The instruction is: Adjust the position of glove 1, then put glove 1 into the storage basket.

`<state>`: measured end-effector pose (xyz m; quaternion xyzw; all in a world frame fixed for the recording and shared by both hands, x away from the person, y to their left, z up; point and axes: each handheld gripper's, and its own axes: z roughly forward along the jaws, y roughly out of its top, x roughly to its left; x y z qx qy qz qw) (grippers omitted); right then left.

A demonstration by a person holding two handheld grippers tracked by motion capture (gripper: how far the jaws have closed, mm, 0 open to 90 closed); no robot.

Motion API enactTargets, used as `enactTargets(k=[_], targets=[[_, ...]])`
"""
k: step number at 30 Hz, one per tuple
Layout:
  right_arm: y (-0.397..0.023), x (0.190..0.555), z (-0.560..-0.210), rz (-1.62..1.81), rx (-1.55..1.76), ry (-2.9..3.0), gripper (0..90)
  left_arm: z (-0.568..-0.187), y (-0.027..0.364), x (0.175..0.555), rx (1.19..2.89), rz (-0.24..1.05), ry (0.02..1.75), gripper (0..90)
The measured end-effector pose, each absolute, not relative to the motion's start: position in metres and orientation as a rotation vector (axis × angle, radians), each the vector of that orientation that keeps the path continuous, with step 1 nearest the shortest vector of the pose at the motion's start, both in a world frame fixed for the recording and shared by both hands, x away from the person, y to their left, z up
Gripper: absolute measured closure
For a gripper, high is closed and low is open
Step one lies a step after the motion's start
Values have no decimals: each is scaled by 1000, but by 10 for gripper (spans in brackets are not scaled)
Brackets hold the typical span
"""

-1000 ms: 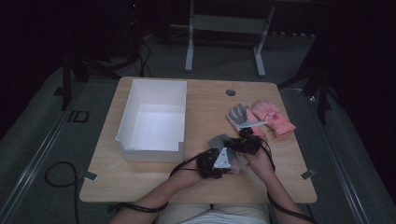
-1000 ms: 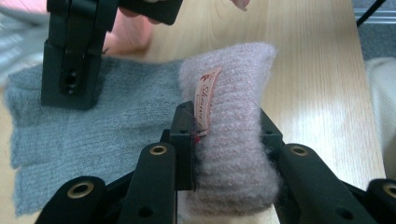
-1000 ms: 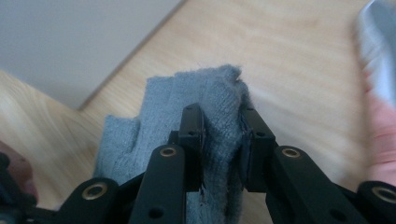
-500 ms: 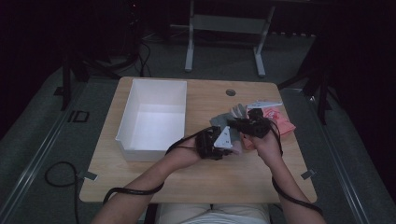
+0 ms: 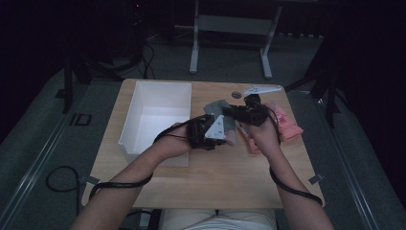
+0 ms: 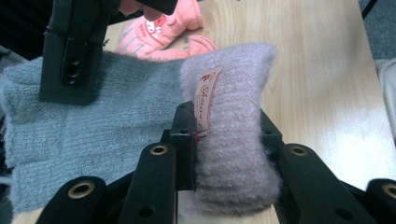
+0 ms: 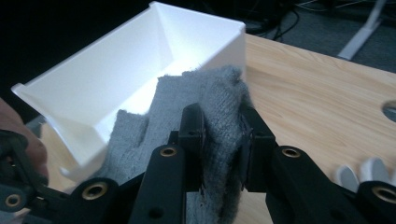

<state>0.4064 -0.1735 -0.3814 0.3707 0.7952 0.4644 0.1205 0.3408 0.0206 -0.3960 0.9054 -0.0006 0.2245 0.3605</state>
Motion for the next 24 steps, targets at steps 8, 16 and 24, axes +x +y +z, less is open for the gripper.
enactTargets(k=[8,16,24], targets=[[-142,413,-369,1379,1019,2336,740,-383,48,342,2374,611,23,690],[-99,420,-363,1392,957,2372,740,-378,83,343,2419,642,69,690],[-52,430,-374,1395,935,2434,740,-387,126,348,2482,617,83,689]])
